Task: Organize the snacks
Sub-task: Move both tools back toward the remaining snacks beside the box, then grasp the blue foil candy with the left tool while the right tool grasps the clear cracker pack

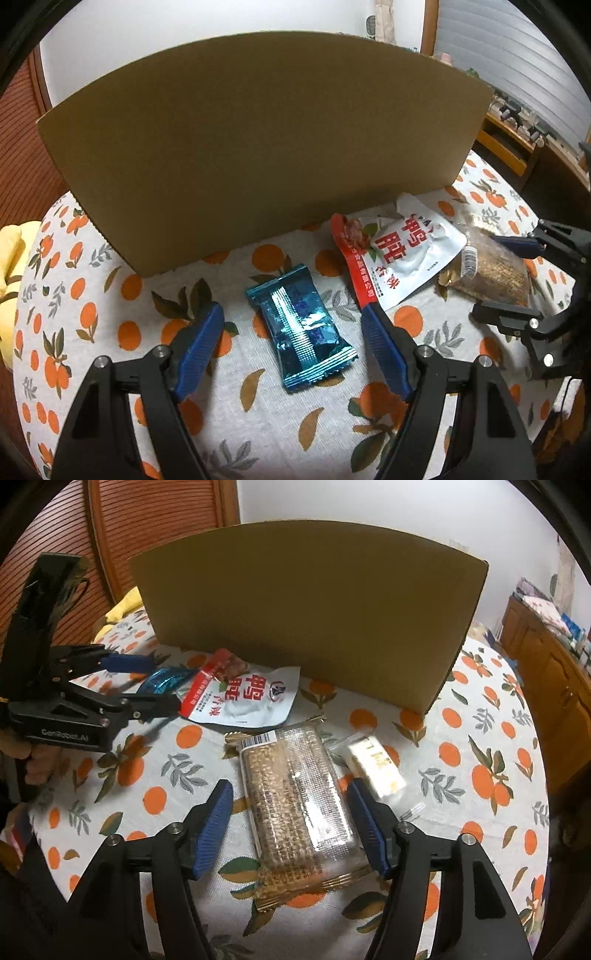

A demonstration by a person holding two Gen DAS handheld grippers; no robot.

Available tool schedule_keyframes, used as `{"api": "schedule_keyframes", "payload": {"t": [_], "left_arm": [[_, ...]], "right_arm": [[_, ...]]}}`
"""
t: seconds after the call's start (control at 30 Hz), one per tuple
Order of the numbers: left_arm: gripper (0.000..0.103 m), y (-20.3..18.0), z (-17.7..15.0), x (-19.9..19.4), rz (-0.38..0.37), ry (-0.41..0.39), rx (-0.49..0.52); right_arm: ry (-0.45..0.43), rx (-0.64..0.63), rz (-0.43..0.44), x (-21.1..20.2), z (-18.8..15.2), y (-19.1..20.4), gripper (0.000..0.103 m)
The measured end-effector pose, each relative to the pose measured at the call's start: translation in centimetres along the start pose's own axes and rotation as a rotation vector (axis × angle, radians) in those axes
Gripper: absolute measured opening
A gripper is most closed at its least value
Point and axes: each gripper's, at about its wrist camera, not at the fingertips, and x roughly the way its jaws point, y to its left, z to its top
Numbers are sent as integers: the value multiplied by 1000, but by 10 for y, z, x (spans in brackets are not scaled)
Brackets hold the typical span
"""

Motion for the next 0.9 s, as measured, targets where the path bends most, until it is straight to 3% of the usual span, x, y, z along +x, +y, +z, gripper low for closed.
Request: {"api": "schedule_keyframes", "payload": {"t": [0.33,0.63,0.83,0.9], "left_arm": [[93,0,0,5,20,1,-23],[94,3,1,5,13,25,-20],[84,10,2,2,-3,14,-33],[73,12,2,0,1,9,-37]], "right_arm": [[-6,0,-1,1,-1,1,75],[-7,13,-15,2,-1,-2,76],[-7,19,-21,1,0,-3,76],[-7,19,-20,1,0,-3,76]]}}
